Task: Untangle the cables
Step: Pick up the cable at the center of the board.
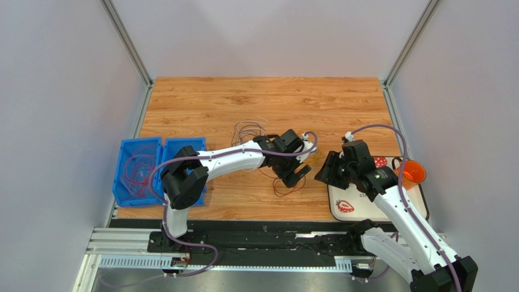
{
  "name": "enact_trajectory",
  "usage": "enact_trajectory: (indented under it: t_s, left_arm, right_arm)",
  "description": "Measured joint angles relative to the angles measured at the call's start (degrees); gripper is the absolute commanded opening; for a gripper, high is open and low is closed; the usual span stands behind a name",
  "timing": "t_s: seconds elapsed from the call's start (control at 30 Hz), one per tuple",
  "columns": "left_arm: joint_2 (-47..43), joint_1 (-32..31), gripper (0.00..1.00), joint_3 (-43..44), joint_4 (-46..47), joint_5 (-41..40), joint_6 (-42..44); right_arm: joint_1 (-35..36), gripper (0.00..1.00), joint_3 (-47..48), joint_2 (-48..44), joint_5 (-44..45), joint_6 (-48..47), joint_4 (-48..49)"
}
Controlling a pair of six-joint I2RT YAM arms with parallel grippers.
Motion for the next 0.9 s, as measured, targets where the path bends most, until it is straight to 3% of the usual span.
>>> enact_trajectory:
  t_s: [0.17, 0.43, 0.53, 0.9]
  left_arm:
    - [0.0, -0.8, 0.87, -2.9, 1.3, 1.6, -1.9]
    - [0.9, -5.0, 0.65, -5.0, 3.1, -2.5, -6.0]
    - [1.5, -5.7, 0.62, -5.3, 3.9, -4.8, -7.6]
    - [3.0, -5.8, 0.75, -5.6, 6.4, -9.2, -11.2]
  right_arm:
    - [0.0, 0.48, 0.0, 0.0, 0.0, 0.0, 0.0]
    - [0.0, 0.48, -0.2, 0.0, 0.0, 0.0, 0.0]
    - [0.0, 0.48, -0.2, 0.0, 0.0, 0.0, 0.0]
    - [0.0, 0.48, -0.2, 0.0, 0.0, 0.0, 0.0]
